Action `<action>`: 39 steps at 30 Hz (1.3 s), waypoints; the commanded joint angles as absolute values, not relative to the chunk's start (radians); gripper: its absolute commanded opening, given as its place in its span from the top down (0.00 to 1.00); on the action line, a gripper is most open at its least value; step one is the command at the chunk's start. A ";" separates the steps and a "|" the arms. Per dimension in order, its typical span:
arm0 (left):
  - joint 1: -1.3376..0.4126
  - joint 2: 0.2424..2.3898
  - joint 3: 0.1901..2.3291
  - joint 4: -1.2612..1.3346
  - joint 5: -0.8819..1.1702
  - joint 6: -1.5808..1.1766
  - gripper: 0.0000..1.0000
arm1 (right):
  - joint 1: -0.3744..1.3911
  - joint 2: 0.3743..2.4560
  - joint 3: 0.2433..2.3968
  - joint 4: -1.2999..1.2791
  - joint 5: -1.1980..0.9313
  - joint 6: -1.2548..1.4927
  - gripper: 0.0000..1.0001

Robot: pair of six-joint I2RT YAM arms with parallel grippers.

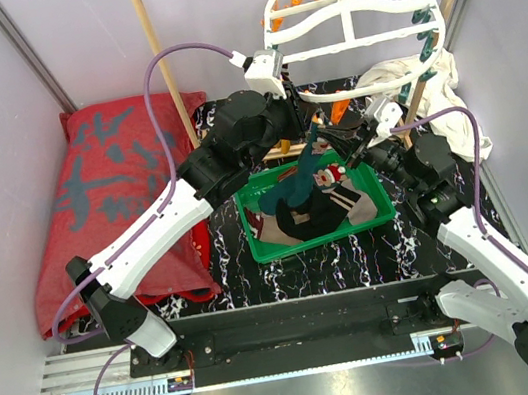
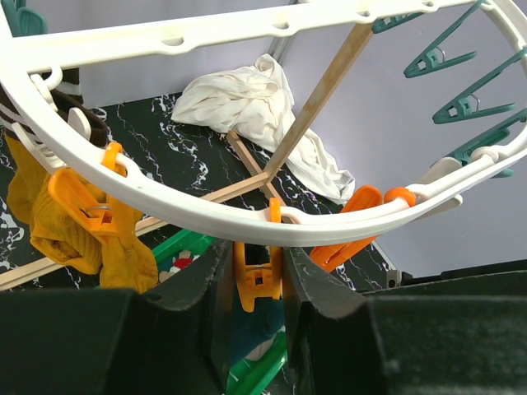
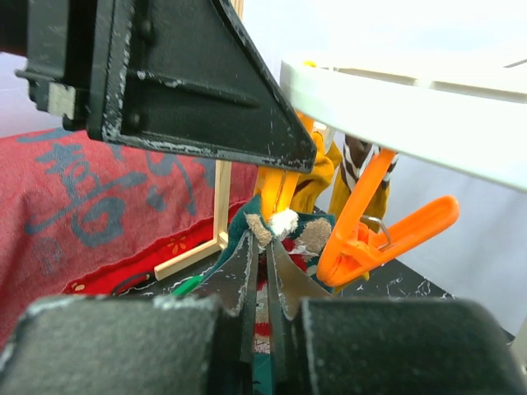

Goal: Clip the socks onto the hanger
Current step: Clamp the sock onto the hanger.

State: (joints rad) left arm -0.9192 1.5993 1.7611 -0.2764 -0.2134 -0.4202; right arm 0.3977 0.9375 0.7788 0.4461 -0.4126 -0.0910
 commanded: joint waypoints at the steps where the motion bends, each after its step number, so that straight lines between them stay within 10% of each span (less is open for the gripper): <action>1: -0.922 1.606 1.809 -0.235 -0.216 -0.428 0.99 | 0.403 0.914 0.810 0.528 -0.420 -0.077 0.92; 10: -0.922 1.588 1.802 -0.235 -0.206 -0.425 0.88 | 0.402 0.942 0.805 0.546 -0.400 -0.091 0.92; 14: -0.922 1.578 1.792 -0.230 -0.210 -0.419 0.54 | 0.405 0.946 0.808 0.552 -0.399 -0.091 0.92; 19: -0.920 1.568 1.786 -0.221 -0.224 -0.408 0.35 | 0.402 0.956 0.818 0.555 -0.405 -0.087 0.90; 28: -0.891 1.586 1.784 -0.219 -0.245 -0.394 0.40 | 0.403 0.904 0.759 0.514 -0.328 -0.077 0.51; 39: -0.868 1.589 1.781 -0.207 -0.245 -0.383 0.40 | 0.402 0.805 0.560 0.616 -0.129 -0.063 0.46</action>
